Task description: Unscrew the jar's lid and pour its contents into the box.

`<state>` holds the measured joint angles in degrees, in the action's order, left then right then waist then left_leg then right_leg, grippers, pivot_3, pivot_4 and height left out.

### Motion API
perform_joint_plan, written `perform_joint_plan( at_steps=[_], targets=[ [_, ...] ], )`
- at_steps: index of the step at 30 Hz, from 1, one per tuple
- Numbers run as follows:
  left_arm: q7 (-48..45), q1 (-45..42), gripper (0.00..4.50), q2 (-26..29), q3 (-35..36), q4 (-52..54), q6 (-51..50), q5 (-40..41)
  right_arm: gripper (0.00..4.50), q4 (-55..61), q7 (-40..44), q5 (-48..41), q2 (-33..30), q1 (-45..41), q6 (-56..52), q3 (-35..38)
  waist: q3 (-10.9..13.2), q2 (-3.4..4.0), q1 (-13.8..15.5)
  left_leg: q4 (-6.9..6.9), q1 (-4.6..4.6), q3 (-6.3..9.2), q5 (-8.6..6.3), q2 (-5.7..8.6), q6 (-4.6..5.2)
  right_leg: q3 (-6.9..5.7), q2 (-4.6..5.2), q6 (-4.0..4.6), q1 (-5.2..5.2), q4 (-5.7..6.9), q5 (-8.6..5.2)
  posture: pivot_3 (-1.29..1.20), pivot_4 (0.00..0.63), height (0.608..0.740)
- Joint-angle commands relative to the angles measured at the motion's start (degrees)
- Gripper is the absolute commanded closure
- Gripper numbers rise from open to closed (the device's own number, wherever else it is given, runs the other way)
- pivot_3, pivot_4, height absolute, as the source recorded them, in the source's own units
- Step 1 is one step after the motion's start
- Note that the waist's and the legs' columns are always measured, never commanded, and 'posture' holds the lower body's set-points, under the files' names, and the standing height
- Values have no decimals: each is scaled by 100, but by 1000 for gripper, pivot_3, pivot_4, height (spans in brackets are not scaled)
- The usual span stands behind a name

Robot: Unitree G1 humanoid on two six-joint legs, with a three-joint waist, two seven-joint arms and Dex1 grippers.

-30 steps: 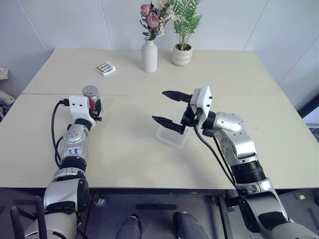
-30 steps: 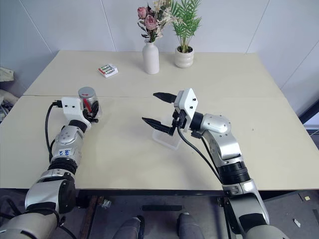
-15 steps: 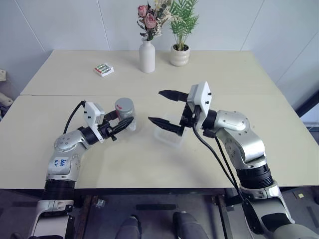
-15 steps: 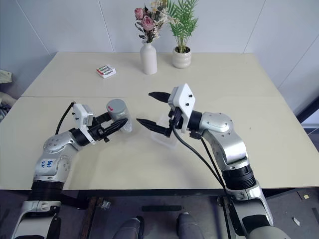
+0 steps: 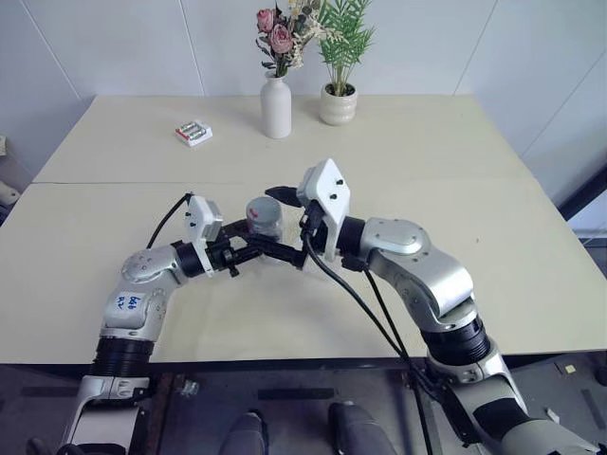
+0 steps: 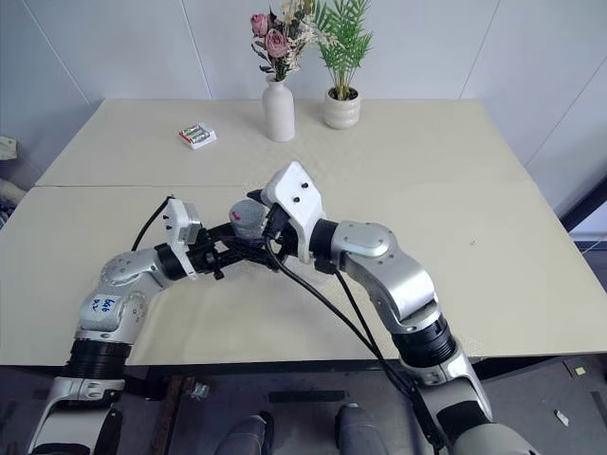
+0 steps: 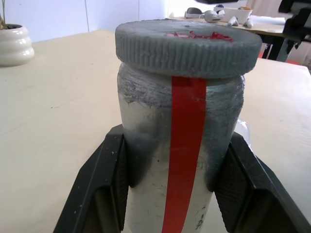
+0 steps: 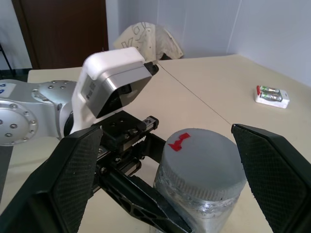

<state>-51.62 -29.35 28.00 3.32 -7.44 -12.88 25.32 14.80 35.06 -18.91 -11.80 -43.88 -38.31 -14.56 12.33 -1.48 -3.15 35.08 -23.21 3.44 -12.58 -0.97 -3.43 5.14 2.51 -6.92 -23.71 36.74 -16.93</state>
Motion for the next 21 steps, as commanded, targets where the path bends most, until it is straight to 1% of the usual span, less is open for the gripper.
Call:
perform_joint_plan(
  at_steps=[1, 12, 21],
  targets=[
    [-99, -123, 2561, 11, -10, 163, 25, -7, 0, 37, -186, 84, 82, -64, 2, 42, 0, 0, -1, 0, 0, 0, 0, 0, 0, 0, 0, 0, 0, 1, 0, 0, 150, 740],
    [-139, -127, 2561, -91, -104, 164, 47, -60, 0, -209, -322, 222, 125, -63, 49, 97, 0, 0, -5, 0, 0, 0, 0, 0, 0, 0, 0, 0, 0, -1, 0, 0, 150, 740],
    [-104, -133, 2561, -153, -125, 184, 56, -86, 0, -291, -313, 145, 167, -41, 33, 198, 0, 0, -6, -4, 0, 0, -1, -1, 1, 0, 0, 0, 0, -7, 0, 0, 150, 740]
  ],
)
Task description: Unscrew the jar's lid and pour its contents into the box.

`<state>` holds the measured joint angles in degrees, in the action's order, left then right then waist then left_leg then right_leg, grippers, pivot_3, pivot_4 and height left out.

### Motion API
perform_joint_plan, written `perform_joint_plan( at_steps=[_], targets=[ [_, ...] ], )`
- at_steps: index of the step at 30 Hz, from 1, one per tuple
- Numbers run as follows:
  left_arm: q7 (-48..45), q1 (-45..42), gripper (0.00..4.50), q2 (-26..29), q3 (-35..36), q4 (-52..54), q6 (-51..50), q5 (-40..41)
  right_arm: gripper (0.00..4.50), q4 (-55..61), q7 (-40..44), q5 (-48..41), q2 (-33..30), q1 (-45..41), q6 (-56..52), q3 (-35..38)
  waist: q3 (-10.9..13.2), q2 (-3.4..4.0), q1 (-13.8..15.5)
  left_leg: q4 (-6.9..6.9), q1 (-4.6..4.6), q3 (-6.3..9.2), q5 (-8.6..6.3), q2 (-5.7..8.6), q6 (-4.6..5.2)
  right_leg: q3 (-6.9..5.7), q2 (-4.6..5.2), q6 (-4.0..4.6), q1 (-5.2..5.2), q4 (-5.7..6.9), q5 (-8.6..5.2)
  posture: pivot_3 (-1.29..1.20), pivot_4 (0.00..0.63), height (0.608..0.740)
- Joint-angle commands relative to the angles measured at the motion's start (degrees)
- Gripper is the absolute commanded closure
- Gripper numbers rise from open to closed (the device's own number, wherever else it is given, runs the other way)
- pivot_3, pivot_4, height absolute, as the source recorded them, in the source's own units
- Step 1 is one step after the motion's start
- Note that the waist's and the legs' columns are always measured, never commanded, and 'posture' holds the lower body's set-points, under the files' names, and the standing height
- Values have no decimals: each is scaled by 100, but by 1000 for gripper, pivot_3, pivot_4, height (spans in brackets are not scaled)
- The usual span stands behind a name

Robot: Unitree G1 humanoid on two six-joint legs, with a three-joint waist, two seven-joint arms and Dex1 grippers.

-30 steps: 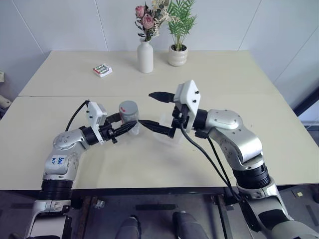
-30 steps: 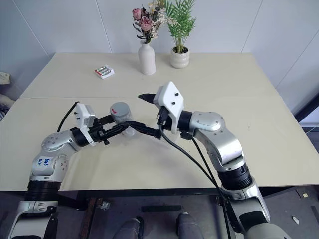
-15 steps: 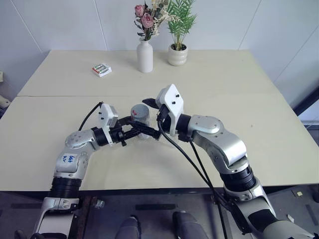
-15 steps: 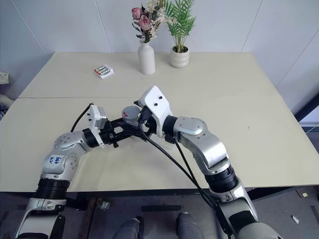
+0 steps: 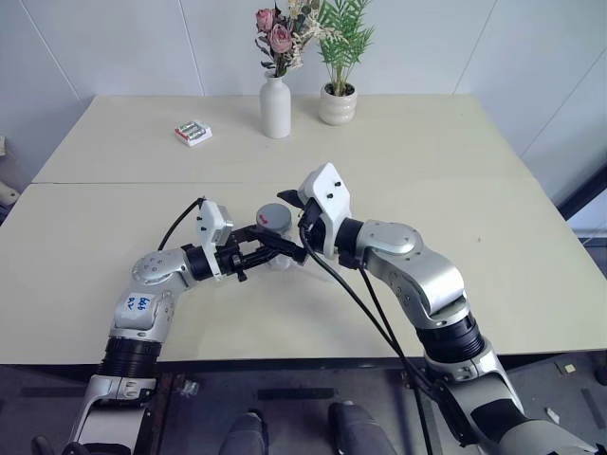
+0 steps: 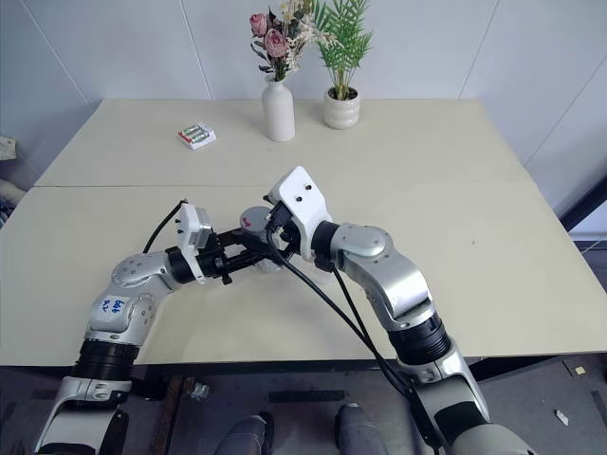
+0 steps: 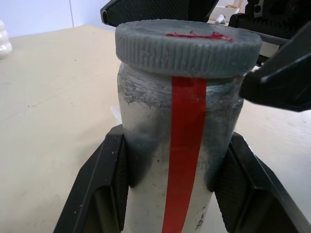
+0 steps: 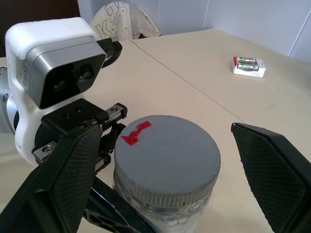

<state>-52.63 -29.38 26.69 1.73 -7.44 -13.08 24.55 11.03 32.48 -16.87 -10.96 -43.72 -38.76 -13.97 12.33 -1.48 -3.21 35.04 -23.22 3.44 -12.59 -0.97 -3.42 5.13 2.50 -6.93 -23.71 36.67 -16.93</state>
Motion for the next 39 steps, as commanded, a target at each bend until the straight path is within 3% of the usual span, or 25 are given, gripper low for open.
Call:
perform_joint_plan(
  at_steps=[1, 16, 19, 22, 34, 39],
  targets=[
    [-3, -131, 2561, -24, 34, 185, 71, -8, 0, 74, -55, -67, 100, -58, 90, 154, 0, 0, 0, 0, 0, 0, 0, 0, 0, 0, 0, 0, 0, 0, 0, 0, 150, 740],
    [37, -164, 2561, -70, 66, 177, 68, -4, 0, 32, 84, -215, 134, -67, 18, 212, 0, 0, 0, -1, -1, 0, 0, 0, 0, 0, 0, 0, 0, -3, 0, 0, 150, 740],
    [41, -149, 2561, -68, 77, 197, 62, 3, 570, 22, 70, -229, 141, -69, 4, 209, 0, 0, -1, -2, -1, 0, 0, 0, 0, 0, 0, 0, 0, -5, 0, 0, 150, 740],
    [46, -147, 2561, -66, 80, 197, 56, 6, 1483, 14, 85, -254, 145, -76, 10, 211, 0, 0, 1, -3, -1, 0, 0, 0, 0, 0, 0, 0, 0, -6, 0, 0, 150, 740],
    [5, -148, 2561, -54, 86, 194, 57, 30, 1483, -74, 120, -369, 242, -76, -30, 273, 0, 0, -2, -5, -1, 0, 0, 0, 0, 0, 0, 0, 0, -10, 0, 0, 150, 740],
    [-246, -220, 2561, -45, 53, 150, 48, 117, 1483, -261, 679, -659, 124, -95, 150, 358, 0, 0, 0, -6, -2, -1, -1, 0, 1, 0, 0, 0, 1, -12, 0, 0, 150, 740]
  ],
)
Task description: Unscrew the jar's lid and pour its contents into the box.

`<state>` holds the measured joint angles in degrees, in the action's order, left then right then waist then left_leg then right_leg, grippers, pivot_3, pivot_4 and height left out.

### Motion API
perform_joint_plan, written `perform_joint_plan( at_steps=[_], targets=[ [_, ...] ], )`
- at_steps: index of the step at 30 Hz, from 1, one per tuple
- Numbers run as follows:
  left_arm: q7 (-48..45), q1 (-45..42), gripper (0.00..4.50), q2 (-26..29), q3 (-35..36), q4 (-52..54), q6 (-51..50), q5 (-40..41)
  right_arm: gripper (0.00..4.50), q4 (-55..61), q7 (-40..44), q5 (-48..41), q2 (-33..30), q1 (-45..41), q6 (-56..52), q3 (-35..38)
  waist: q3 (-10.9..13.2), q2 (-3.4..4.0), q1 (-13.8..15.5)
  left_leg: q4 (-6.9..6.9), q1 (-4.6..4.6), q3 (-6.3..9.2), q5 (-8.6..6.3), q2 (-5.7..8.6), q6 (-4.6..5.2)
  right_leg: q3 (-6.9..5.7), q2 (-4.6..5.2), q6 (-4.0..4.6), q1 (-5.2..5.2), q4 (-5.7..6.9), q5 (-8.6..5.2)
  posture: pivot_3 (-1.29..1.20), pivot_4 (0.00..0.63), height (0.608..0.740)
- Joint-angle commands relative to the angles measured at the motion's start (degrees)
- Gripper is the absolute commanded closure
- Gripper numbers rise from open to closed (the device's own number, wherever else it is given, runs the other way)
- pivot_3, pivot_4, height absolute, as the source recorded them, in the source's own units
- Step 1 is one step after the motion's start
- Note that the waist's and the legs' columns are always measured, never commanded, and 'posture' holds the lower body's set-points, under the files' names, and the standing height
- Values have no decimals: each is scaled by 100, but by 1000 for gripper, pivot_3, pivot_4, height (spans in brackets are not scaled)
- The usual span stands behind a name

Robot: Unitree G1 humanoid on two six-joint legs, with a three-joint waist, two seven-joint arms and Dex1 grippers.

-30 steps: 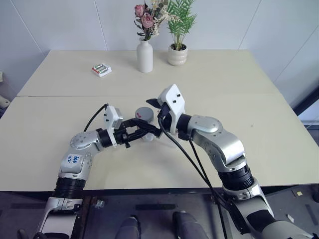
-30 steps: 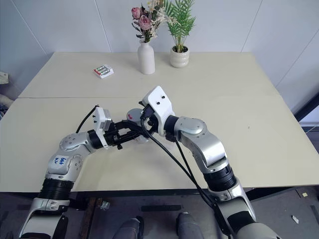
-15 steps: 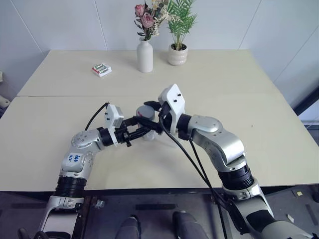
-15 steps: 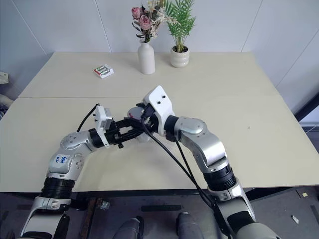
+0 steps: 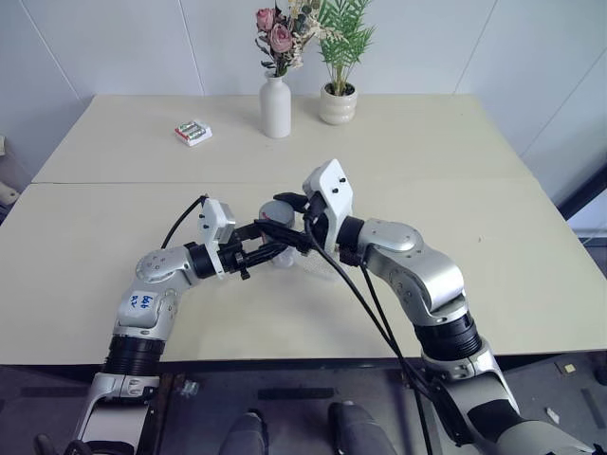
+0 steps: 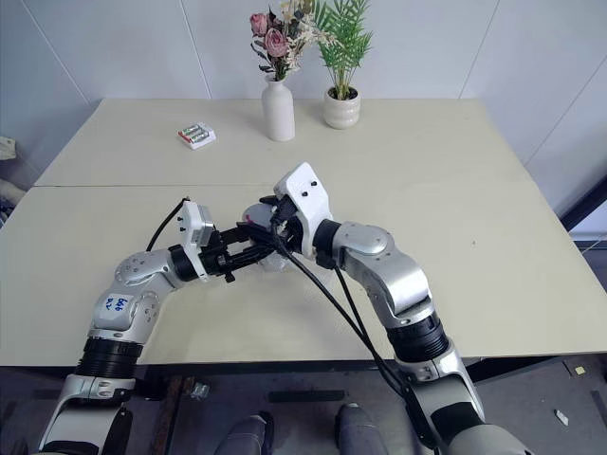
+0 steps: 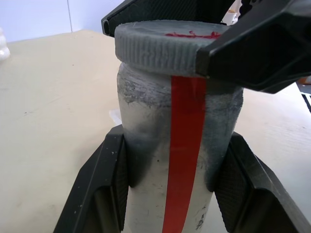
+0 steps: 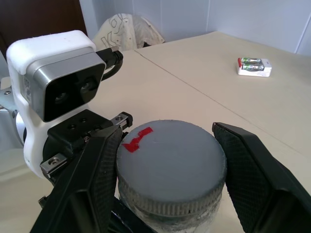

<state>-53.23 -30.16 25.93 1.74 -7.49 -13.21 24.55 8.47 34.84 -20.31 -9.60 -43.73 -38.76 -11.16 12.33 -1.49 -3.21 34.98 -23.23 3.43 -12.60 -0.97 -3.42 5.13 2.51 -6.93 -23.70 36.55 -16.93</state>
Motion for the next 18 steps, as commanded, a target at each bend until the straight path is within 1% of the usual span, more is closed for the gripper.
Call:
perform_joint_plan(
  at_steps=[1, 8, 12, 15, 18],
  targets=[
    [-228, -153, 2561, 34, 52, 152, 53, 126, 1483, -44, 571, -349, -49, -104, 180, 83, 0, 0, 0, 0, 0, 0, 0, 0, 0, 0, 0, 0, 0, -1, 0, 0, 150, 740],
    [-844, -319, 2561, 75, -23, 87, -18, 210, 1483, -295, 2222, -627, -614, -267, 527, -138, 0, 0, -5, 0, -1, -2, -2, 0, 3, -1, 0, -1, 1, -4, 0, 0, 150, 740],
    [-1203, -431, 2561, 64, -70, 14, -13, 252, 1483, -524, 2875, -634, -793, -419, 727, -208, 0, 0, -9, 0, -1, -3, -3, 0, 3, -1, -2, -2, 0, -4, 0, 0, 150, 740],
    [-1773, -583, 2561, 207, -197, 35, -279, 386, 1483, -809, 3617, -653, -1012, -625, 912, -250, 1, -1, -9, 0, -1, -3, -3, 0, 3, -1, -2, -2, 0, -4, 0, 0, 150, 740],
    [-2025, -653, 2561, 282, -228, 24, -351, 386, 1483, -994, 3963, -640, -1076, -728, 1003, -235, 1, -1, -10, 1, -1, -3, -3, 0, 3, -1, -2, -3, 1, -5, -1, 0, 150, 740]
  ],
)
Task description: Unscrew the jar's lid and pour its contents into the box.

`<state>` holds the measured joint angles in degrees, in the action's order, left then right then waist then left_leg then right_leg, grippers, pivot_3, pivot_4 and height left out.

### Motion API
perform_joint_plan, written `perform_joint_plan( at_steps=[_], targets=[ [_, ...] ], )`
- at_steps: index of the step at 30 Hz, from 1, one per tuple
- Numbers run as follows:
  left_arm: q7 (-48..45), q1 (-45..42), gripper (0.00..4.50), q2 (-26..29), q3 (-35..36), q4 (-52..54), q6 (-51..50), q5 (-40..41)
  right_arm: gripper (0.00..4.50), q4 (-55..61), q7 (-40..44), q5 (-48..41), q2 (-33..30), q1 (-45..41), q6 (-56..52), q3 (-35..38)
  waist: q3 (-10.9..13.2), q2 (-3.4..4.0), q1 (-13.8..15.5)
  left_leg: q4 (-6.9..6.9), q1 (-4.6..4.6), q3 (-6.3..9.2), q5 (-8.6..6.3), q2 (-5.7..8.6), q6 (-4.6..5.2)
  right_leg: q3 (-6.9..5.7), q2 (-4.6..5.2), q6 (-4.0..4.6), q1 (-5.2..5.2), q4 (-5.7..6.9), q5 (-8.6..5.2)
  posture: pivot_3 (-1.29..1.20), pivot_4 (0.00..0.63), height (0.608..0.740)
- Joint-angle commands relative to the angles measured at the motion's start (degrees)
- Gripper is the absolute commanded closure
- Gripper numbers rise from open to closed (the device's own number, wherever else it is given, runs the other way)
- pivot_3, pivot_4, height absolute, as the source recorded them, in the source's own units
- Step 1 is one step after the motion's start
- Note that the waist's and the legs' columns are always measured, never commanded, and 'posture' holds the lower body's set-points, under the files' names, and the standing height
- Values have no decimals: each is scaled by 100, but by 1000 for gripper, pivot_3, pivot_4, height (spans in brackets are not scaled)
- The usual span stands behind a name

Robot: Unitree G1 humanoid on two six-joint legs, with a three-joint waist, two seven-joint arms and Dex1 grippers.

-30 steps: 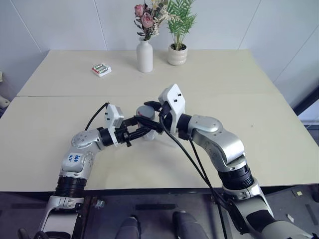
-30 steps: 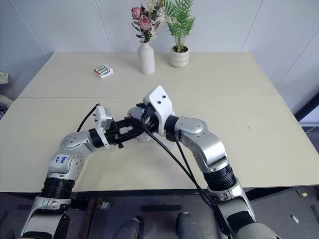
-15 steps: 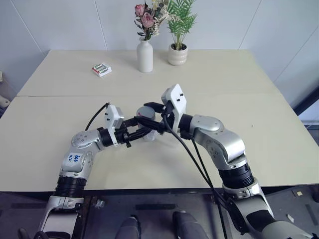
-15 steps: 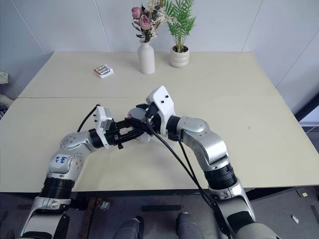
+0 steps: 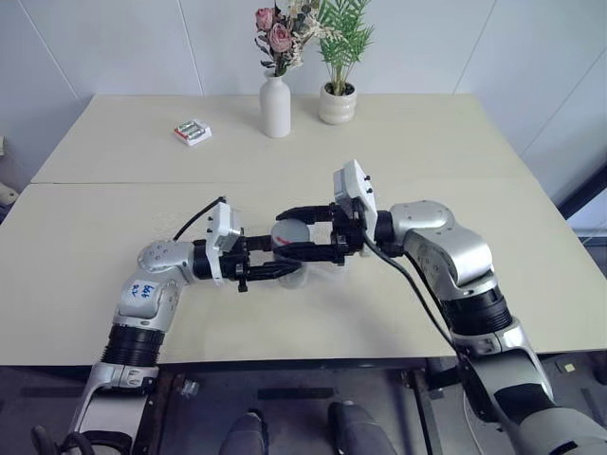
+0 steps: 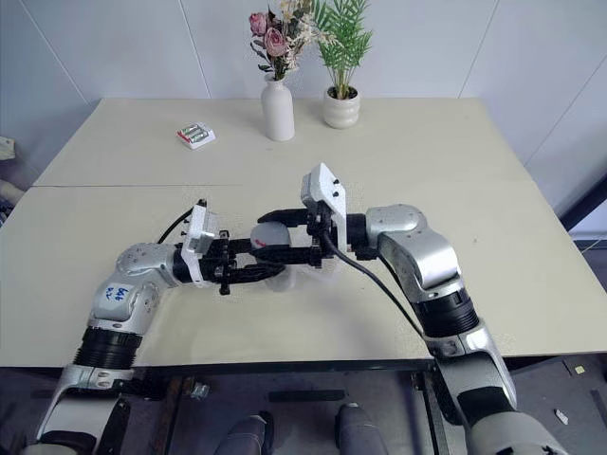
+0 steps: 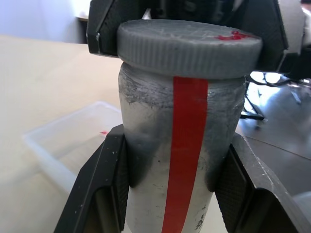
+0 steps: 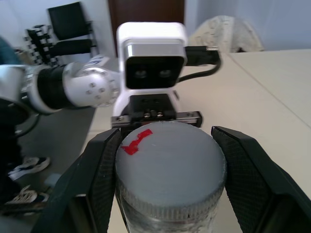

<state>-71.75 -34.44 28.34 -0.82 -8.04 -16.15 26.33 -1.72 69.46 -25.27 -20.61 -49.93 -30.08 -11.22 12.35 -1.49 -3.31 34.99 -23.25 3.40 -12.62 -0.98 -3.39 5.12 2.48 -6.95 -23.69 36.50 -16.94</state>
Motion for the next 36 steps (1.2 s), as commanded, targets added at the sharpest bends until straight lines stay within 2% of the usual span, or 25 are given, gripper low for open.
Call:
perform_joint_plan(
  at_steps=[1, 6, 14, 17, 19, 20, 27, 36],
  targets=[
    [-209, -245, 2561, 43, 32, 59, -57, 197, 1483, -25, 558, -131, 26, -131, 160, -222, 0, 0, 0, 0, 0, 0, 0, 0, 0, 0, 0, 0, 0, 0, 0, 0, 150, 740],
    [-718, -386, 2561, 264, -59, -93, -70, 143, 1483, -436, 1231, -218, -66, -361, 369, -105, 0, 0, -2, 0, 0, 1, -1, 0, 0, 0, 0, -1, 0, 0, -1, 0, 150, 740],
    [-566, -334, 2561, 101, 68, -57, 108, 180, 1483, -269, 1087, -244, -44, -257, 138, -123, 0, 0, 3, 0, -1, 2, -3, -1, -2, 0, 1, -2, -1, 0, -2, 0, 150, 740],
    [-500, -266, 2561, 40, 96, 12, 159, 209, 815, -157, 991, -232, -49, -185, 73, -128, 0, 0, 6, 2, -1, 2, -3, -1, -2, 0, 1, -2, 0, 0, -2, 0, 150, 740],
    [-449, -241, 2561, -4, 133, 33, 207, 229, 149, -114, 924, -227, -33, -147, 116, -89, 0, 0, 5, 2, -1, 2, -3, -1, -2, 0, 1, -2, -1, 0, -2, 0, 150, 740],
    [-414, -220, 2561, -21, 151, 52, 221, 242, 35, -97, 859, -254, 3, -121, 179, -11, 0, 0, 6, 2, -1, 2, -3, -1, -2, 0, 1, -2, -1, 0, -2, 0, 150, 740],
    [-348, 124, 2561, 41, 251, 360, 116, 358, 35, -89, 419, -346, 126, -77, 463, 412, 0, 0, 5, 3, -1, 2, -3, -1, -2, 0, 2, -2, -1, 2, -1, 0, 150, 740],
    [-221, 475, 2561, 172, 297, 589, 86, 326, 35, 5, 18, -352, 162, -95, 552, 572, 0, 0, 6, 3, 0, 1, -3, -1, -2, 1, 3, -1, 0, 2, -1, 0, 150, 740]
  ],
)
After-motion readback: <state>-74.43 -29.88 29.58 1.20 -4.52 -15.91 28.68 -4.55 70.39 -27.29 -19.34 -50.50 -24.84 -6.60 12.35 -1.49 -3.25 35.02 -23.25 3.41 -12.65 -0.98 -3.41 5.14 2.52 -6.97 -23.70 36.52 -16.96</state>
